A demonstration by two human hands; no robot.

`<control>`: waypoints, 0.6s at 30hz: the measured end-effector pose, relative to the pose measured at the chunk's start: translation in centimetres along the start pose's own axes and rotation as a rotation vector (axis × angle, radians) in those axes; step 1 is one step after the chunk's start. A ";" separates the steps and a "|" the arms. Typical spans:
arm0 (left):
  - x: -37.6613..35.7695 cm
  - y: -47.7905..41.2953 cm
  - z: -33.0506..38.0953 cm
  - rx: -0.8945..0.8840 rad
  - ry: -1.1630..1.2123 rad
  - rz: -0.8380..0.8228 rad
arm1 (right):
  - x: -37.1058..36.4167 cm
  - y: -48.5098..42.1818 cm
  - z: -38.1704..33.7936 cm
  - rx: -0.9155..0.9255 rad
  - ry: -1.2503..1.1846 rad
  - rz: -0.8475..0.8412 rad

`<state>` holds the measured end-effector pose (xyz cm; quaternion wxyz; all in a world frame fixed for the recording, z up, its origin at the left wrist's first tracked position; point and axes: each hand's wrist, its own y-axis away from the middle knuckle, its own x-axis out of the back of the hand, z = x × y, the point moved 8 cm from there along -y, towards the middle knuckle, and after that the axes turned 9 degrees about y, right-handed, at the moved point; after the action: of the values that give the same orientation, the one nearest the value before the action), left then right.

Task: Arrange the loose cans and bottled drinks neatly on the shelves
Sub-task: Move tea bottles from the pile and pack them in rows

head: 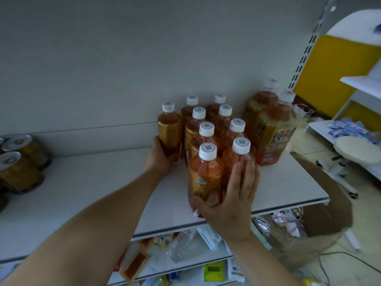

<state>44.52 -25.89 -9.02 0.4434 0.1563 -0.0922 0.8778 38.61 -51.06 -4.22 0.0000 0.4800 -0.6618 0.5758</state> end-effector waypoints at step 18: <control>-0.9 -2.4 -0.6 0.117 -0.064 -0.071 | -0.3 0.2 -0.1 0.026 0.041 -0.003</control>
<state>46.80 -24.95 -9.85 0.4612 0.2133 -0.0493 0.8599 38.58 -50.86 -4.55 0.0081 0.4689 -0.6535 0.5941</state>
